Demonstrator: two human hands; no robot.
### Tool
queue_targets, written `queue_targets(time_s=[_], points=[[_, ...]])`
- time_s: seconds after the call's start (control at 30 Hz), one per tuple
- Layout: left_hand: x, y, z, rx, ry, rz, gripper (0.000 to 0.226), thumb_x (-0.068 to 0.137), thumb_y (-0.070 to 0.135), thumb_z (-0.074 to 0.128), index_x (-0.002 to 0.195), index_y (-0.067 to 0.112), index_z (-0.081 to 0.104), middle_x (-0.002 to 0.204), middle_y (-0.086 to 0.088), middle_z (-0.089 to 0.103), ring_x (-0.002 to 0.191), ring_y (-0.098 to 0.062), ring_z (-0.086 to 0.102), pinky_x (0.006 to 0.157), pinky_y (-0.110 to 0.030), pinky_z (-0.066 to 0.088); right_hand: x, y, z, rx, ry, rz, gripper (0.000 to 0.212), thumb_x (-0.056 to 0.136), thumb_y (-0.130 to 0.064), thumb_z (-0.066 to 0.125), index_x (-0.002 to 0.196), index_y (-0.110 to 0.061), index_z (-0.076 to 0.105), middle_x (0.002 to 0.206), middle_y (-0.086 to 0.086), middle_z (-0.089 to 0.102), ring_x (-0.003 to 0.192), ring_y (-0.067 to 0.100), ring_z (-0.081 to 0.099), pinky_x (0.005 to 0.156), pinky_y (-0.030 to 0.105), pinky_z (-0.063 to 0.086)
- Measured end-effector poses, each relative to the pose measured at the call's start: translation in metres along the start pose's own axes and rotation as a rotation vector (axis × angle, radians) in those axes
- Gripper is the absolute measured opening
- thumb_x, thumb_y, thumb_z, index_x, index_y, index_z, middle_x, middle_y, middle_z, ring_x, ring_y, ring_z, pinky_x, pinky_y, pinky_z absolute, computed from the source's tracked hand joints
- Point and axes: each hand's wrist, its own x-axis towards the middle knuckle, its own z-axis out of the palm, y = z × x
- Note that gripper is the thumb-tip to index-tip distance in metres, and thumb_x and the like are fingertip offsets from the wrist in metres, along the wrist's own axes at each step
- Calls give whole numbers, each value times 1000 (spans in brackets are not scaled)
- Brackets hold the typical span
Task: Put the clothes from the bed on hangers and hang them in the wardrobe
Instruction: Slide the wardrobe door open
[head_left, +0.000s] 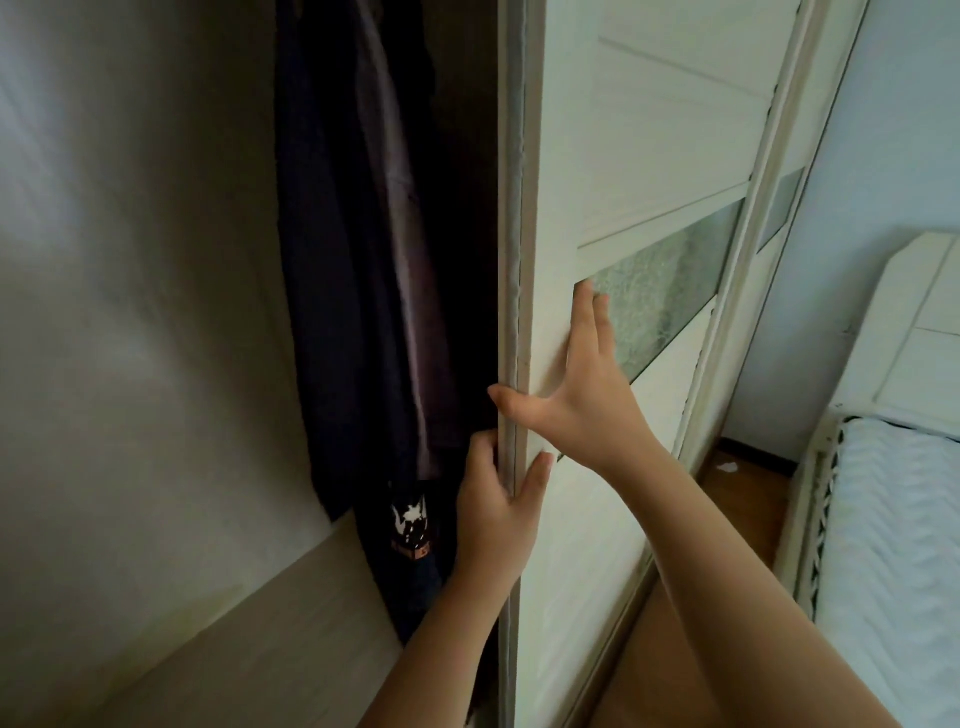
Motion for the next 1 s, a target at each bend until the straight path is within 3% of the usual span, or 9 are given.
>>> queue_targets(time_s=[0.07,0.2,0.33,0.47,0.57,0.77,1.0], points=[[13,-5,20,17,9,5,27,81,28,66,102,19,51,84,5,60,75,-1,57,61,-5,39,15,16,-8,-2,4,7,119,70,-45,71,145,-20,-18,157,7,-17,146,19,-7,109,24,13],[35,-9,59,100,49,46,47,78,45,61,110,12,53,90,-3,60,72,-9,56,59,-5,42,44,46,-25,-14,-4,24,119,70,-46,71,145,-22,-18,157,4,-17,146,19,-1,109,27,18],[52,-12,88,185,62,105,67,72,60,46,116,10,53,103,-1,55,74,7,49,63,2,40,68,71,-37,-25,5,30,119,70,-48,71,145,-23,-18,157,3,-17,146,20,4,110,30,21],[71,-15,114,226,22,71,47,82,38,62,118,10,53,111,-5,55,73,7,46,58,0,37,89,94,-47,-50,23,34,117,71,-50,69,145,-24,-18,157,1,-17,146,21,6,112,33,22],[84,-17,131,232,15,60,45,82,35,62,118,9,54,113,-6,56,81,0,48,63,-2,34,102,107,-53,-59,37,38,117,71,-51,69,145,-24,-17,157,0,-17,146,22,6,113,35,22],[88,-20,141,177,88,99,82,68,74,42,112,7,57,99,2,55,76,3,48,63,-4,36,112,120,-52,-59,68,4,117,70,-50,69,145,-24,-16,157,0,-16,146,22,5,112,35,24],[92,-15,139,251,0,33,49,81,40,63,119,11,52,113,-6,57,89,-5,51,68,-12,42,112,122,-53,-43,71,18,115,71,-50,69,146,-25,-15,157,0,-15,146,23,6,113,38,22]])
